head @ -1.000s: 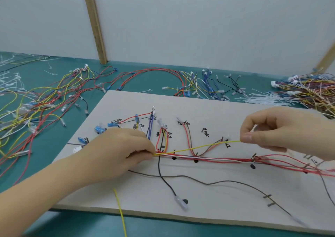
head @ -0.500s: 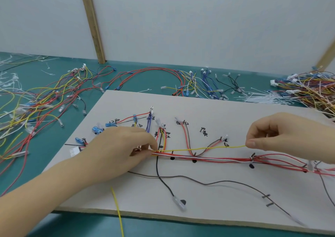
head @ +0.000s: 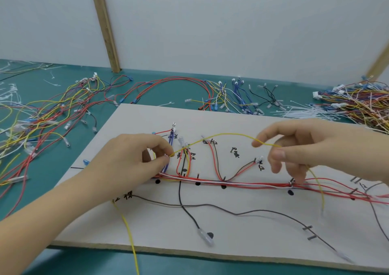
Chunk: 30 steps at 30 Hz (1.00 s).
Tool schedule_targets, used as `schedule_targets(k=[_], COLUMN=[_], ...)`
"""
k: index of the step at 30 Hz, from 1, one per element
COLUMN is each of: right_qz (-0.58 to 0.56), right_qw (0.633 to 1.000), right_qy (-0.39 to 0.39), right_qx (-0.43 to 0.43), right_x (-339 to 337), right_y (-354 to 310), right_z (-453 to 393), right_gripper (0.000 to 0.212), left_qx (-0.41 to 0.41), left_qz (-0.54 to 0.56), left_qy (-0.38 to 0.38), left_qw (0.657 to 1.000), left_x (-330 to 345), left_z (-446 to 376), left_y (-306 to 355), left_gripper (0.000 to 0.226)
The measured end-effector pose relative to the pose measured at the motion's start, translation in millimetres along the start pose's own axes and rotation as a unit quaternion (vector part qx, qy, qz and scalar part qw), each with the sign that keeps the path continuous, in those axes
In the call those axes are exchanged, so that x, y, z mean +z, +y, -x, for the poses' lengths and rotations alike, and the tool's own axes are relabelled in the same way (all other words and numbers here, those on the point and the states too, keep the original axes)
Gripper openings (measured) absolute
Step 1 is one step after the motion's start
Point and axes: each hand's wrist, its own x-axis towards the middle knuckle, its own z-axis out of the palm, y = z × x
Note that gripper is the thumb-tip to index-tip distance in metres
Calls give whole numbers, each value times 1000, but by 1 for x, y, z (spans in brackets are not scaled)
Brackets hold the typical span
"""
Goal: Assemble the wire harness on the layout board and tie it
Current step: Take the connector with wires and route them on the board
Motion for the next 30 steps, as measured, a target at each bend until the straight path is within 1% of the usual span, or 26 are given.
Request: schedule_targets(k=[2, 4, 7, 8, 10, 12, 15, 17, 19, 21, 23, 24, 26, 28, 29, 30], right_qz=[-15, -52, -147, -186, -242, -261, -276, -274, -254, -217, -140, -97, -25, 66, 116, 142], right_qw=[1000, 998, 987, 979, 966, 962, 957, 959, 966, 975, 989, 995, 999, 997, 992, 989], right_qy=[-23, -37, -69, -80, -78, -60, -61, -51, -33, -18, -4, 4, 17, 39, 47, 44], right_qx=[-10, -16, -19, -24, -40, -54, -64, -58, -46, -36, -35, -34, -19, -3, 8, 22], right_x=[5, 8, 10, 11, 14, 14, 8, 3, -1, -3, -5, -6, -8, -8, -7, -4], right_y=[-7, -12, -17, -18, -19, -19, -14, -10, -6, -4, -2, -1, 2, 10, 15, 19], right_z=[-7, -14, -21, -24, -29, -33, -34, -33, -31, -28, -20, -15, 0, 14, 21, 27], right_gripper=[21, 24, 33, 38, 44, 47, 47, 57, 63, 62, 61, 63, 65, 67, 65, 56], left_qx=[-31, -61, -113, -129, -148, -143, -120, -118, -119, -115, -88, -67, -26, -2, 13, 27], left_qz=[34, 73, 151, 171, 207, 229, 223, 209, 191, 187, 168, 141, 90, 49, 33, 25], left_qy=[-10, -42, -76, -79, -75, -59, -33, -41, -77, -118, -165, -184, -200, -191, -188, -186], left_qw=[999, 995, 979, 974, 964, 961, 967, 970, 971, 969, 968, 970, 975, 980, 981, 982], left_x=[-2, -2, -3, -3, -7, -14, -32, -42, -47, -47, -42, -39, -34, -31, -30, -29], left_z=[-1, 0, -1, -1, -2, -2, -2, 0, 1, 3, 6, 7, 10, 12, 13, 15], left_y=[-3, -7, -10, -10, -9, -10, -17, -25, -30, -32, -33, -33, -34, -37, -40, -42], left_gripper=[21, 19, 16, 16, 15, 17, 24, 27, 28, 26, 15, 11, 17, 22, 24, 21])
